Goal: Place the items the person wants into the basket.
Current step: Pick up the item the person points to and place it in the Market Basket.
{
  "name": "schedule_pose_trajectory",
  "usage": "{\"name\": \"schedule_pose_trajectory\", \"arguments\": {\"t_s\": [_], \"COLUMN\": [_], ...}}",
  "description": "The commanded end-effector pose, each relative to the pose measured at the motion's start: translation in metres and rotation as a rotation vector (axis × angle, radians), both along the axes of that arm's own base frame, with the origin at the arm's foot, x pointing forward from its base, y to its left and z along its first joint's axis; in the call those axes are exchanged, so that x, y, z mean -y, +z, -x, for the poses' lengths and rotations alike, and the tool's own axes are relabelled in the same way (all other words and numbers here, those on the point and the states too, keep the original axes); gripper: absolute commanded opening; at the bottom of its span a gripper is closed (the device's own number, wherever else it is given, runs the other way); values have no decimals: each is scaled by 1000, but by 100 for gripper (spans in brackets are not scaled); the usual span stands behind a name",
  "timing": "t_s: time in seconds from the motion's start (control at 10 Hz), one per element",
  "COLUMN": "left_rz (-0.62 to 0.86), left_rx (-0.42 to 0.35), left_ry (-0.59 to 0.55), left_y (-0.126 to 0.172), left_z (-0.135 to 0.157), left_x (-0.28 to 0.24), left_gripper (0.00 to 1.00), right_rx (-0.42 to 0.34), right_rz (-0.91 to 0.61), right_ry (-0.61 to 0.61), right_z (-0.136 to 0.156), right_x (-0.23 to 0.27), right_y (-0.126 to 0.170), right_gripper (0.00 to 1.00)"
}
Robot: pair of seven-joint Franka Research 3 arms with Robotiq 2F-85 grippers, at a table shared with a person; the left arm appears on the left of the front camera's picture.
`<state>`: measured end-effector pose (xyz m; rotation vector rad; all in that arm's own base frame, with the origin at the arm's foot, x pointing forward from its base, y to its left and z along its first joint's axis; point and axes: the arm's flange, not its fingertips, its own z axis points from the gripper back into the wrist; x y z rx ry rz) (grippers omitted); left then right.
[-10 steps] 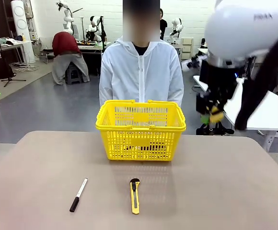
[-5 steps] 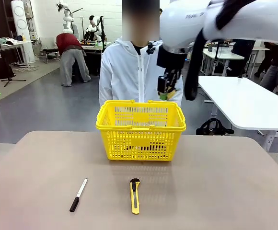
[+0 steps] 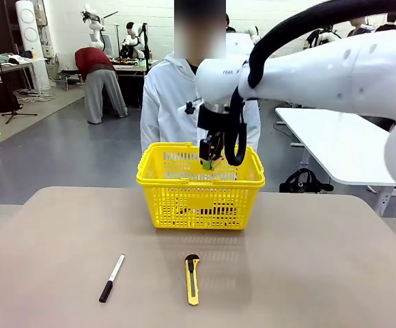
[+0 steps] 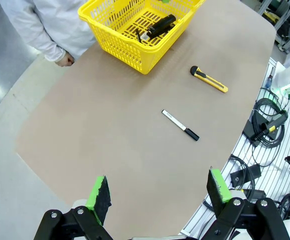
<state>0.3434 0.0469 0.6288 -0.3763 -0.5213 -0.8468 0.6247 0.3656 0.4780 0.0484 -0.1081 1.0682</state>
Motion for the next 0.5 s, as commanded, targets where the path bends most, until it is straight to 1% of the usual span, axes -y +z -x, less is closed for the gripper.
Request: {"name": "schedule_pose_trajectory", "arguments": {"t_s": [0.0, 0.2, 0.4], "left_rz": [18, 18, 18], "left_rx": [9, 9, 9], "left_ry": [-24, -24, -24], "left_y": [0, 0, 0], "left_z": [0, 0, 0], "left_x": [-2, -2, -2], "left_gripper": [100, 100, 100], "right_rx": [-35, -61, -65], "right_rz": [48, 78, 88], "right_ry": [38, 51, 53], "right_z": [-14, -11, -9], "right_x": [-15, -21, -26], "right_y": [-7, -28, -36], "right_gripper": [0, 0, 0]}}
